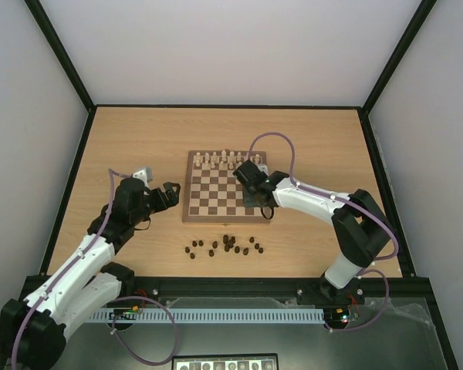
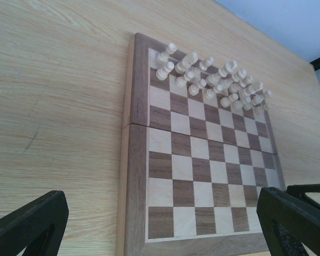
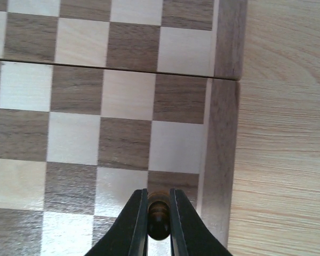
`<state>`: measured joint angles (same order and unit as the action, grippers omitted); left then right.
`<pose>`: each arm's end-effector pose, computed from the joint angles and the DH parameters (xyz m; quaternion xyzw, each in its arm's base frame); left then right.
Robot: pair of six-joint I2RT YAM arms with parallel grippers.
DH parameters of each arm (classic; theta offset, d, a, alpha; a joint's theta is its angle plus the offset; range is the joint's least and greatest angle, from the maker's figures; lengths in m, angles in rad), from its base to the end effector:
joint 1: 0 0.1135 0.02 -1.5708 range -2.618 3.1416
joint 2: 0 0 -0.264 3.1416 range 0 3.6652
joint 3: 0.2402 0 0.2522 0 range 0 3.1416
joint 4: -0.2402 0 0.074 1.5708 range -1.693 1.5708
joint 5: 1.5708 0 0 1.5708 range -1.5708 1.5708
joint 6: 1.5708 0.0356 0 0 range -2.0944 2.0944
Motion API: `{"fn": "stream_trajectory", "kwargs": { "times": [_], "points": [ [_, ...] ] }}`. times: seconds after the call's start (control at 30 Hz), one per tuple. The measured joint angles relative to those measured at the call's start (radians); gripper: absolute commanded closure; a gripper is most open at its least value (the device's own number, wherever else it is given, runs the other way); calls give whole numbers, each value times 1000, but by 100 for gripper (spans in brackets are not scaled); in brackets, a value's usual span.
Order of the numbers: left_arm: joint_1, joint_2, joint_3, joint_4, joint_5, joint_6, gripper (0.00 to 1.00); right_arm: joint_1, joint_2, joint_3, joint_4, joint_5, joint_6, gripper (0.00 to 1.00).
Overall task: Set up the chess pieces on the board
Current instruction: Place the chess piece on the chessboard.
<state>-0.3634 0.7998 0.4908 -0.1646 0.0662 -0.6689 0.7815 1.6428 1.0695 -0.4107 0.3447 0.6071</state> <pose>0.1722 -0.0680 0.2356 -0.1127 0.8455 -0.2818 0.4394 0.2476 0.2287 0.2048 -0.0327 0.9438 0.0561 0.3240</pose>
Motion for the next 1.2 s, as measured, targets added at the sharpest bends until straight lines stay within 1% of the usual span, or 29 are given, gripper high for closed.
{"fn": "stream_trajectory", "kwargs": {
  "times": [0.3, 0.53, 0.83, 1.2],
  "points": [
    [0, 94, 2, -2, 13, 37, 1, -46, -1, -41, 43, -39, -28, 98],
    [0, 101, 3, 0, 19, 40, 1, -67, 0, -53, 69, -58, -44, 97],
    [0, 101, 2, 0, 21, 41, 0, -71, 0, -53, 79, -79, -51, 95],
    [0, 65, 2, -6, 28, 41, 1, -71, 0, -67, 86, -87, -62, 92]
  ]
}}
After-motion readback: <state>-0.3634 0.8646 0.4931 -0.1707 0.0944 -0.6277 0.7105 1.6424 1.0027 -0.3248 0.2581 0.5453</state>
